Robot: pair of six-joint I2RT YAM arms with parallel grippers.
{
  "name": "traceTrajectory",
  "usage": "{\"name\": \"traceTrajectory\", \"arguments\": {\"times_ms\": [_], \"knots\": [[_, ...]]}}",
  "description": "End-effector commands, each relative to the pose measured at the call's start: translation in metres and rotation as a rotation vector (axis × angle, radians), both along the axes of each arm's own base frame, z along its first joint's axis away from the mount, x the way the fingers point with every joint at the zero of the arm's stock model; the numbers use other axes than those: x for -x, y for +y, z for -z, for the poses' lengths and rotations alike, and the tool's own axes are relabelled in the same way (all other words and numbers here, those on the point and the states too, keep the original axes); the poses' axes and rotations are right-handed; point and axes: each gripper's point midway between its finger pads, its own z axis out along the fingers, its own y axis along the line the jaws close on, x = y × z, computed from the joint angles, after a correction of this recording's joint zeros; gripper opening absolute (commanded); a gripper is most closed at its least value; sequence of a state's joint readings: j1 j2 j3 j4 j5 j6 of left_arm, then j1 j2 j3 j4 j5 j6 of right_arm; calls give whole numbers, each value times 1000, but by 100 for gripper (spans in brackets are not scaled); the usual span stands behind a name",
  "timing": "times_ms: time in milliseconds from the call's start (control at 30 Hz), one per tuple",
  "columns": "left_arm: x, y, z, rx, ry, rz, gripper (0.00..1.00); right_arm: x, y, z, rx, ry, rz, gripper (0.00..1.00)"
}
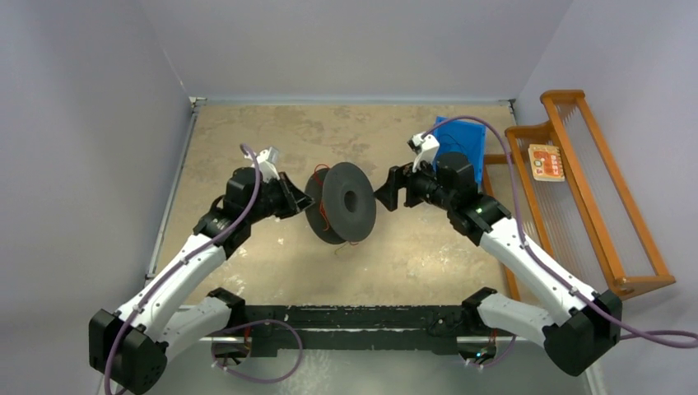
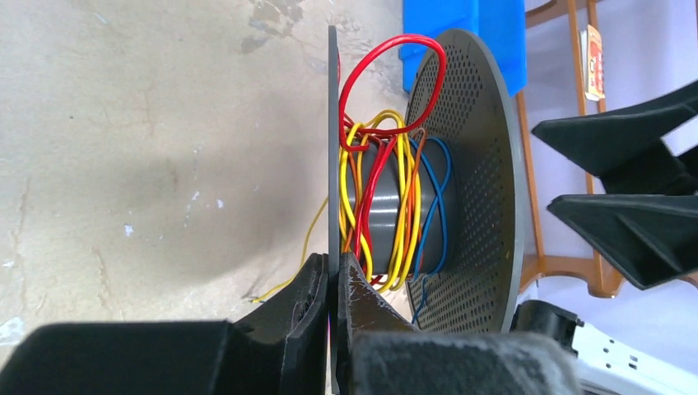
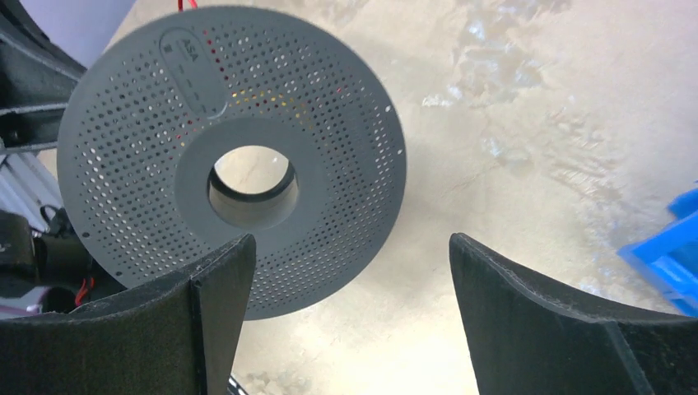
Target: Wrap the cables
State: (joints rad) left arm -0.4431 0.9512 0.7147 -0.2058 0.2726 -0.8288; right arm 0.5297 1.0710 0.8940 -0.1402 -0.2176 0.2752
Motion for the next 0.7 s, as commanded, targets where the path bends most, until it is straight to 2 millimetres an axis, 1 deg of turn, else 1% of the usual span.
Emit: {"name": "traceTrajectory", "arguments": {"times_ms": [0,67,167,233,367,500,600,667], "knots": [[-11,7,-70,12,-194,-33,0,-8,-16,-31,19,-77,83,89],[-12,13,-73,-24,-197,-47,0,-14,-26,-44,32,-102,148,90],[-14,21,-80,-84,-211,-69,0,-23,-43,-46,83,-108,247,91],[-16,28,-89,-123,-230,-85,0,-28,-54,-49,110,-112,309,91],[-19,39,-98,-194,-240,-113,0,-36,-67,-55,139,-134,388,90],[-25,50,-113,-272,-260,-148,0,-48,-90,-50,221,-143,509,92],[-31,53,-118,-320,-270,-145,0,-60,-108,-45,249,-130,590,90],[-36,54,-114,-360,-257,-141,0,-69,-117,-42,248,-112,634,88]]}}
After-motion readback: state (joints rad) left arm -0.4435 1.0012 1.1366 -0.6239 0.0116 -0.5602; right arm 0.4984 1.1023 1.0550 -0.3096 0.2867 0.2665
